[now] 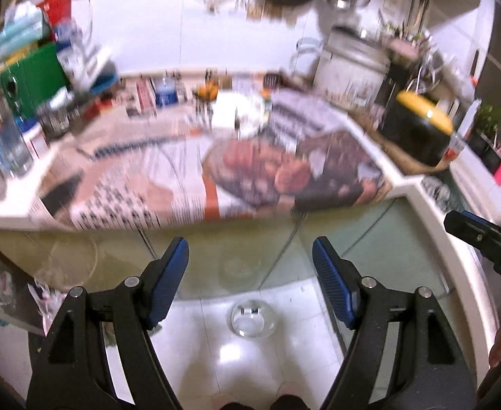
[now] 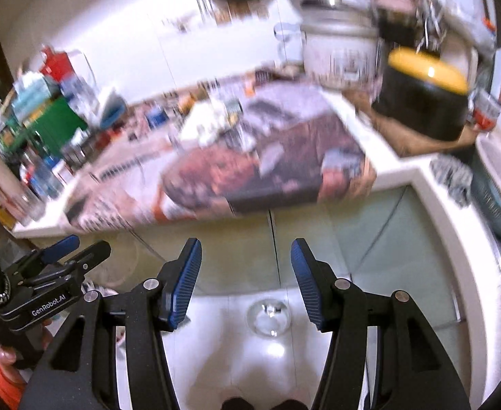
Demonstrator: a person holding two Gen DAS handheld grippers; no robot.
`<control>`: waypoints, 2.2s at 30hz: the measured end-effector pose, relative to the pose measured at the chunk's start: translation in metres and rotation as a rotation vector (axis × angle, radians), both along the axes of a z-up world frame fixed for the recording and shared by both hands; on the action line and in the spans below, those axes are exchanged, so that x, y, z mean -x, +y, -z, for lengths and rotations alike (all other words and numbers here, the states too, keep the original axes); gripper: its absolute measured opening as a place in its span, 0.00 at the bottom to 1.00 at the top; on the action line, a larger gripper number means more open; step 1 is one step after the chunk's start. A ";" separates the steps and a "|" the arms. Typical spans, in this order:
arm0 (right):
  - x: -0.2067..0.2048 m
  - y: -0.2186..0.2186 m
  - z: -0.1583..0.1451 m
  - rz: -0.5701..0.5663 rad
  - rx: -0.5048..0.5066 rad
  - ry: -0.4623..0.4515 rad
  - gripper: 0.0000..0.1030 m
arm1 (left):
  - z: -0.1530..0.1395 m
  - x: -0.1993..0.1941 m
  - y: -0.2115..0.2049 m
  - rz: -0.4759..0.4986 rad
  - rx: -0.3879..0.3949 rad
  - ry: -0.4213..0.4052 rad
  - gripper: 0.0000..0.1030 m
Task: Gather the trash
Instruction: 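Raise both tools back up to the counter, then grasp the white paper box with the left tool while the right tool grasps the crumpled tissue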
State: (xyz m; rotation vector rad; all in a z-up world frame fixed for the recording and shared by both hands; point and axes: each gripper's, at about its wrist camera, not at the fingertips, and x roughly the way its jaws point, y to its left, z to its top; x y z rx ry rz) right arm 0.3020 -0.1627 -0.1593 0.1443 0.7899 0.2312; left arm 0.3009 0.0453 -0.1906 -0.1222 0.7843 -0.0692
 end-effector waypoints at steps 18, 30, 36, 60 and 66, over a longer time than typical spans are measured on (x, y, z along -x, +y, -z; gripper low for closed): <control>-0.062 0.006 -0.075 -0.060 0.038 -0.234 0.67 | -0.090 -0.054 0.028 -0.146 -0.003 -0.173 0.90; -0.184 -0.009 -0.075 -0.279 0.036 -0.197 0.67 | -0.101 -0.161 -0.008 -0.304 -0.061 -0.177 0.90; -0.235 -0.002 -0.055 -0.324 0.023 -0.110 0.67 | -0.088 -0.205 -0.007 -0.314 -0.116 -0.123 0.90; -0.374 0.109 0.093 -0.151 -0.072 0.417 0.67 | 0.028 -0.363 0.128 -0.153 -0.043 0.190 0.90; -0.382 0.115 0.114 -0.148 -0.146 0.504 0.61 | 0.055 -0.379 0.129 -0.118 -0.008 0.269 0.90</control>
